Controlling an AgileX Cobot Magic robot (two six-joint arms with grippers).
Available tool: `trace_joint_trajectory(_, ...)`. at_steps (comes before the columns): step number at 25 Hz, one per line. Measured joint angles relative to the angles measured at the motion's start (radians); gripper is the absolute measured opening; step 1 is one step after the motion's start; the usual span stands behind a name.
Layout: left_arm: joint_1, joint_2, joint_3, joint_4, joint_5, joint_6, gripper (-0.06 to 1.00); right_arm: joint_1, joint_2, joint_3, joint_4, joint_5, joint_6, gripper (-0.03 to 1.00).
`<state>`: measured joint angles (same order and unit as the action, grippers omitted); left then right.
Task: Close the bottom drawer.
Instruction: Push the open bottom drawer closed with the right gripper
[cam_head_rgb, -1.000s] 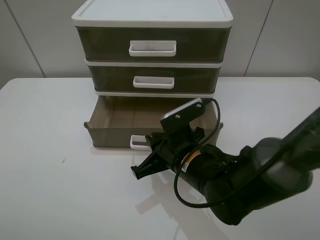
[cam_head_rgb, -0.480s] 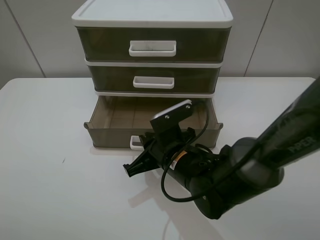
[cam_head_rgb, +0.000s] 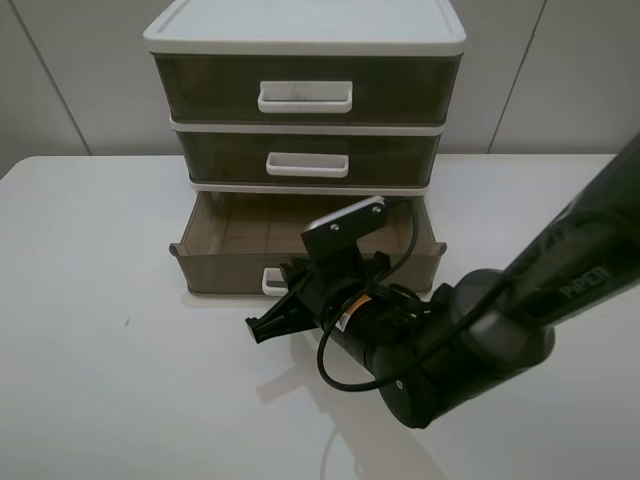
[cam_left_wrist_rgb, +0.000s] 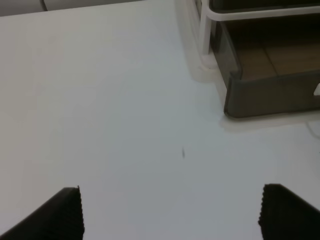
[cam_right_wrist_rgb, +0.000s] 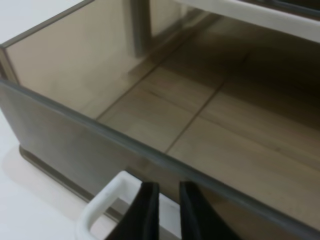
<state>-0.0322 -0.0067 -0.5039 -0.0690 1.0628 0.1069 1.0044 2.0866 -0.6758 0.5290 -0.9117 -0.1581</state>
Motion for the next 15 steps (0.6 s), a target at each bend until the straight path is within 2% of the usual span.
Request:
trace_joint_trajectory(10, 0.000, 0.000, 0.000, 0.000, 0.000, 0.000, 0.72, -0.019, 0.001, -0.024, 0.081, -0.001, 0.000, 0.02)
trace_joint_trajectory(15, 0.000, 0.000, 0.000, 0.000, 0.000, 0.000, 0.72, -0.032, 0.001, -0.083, 0.104, 0.054, -0.001, 0.02)
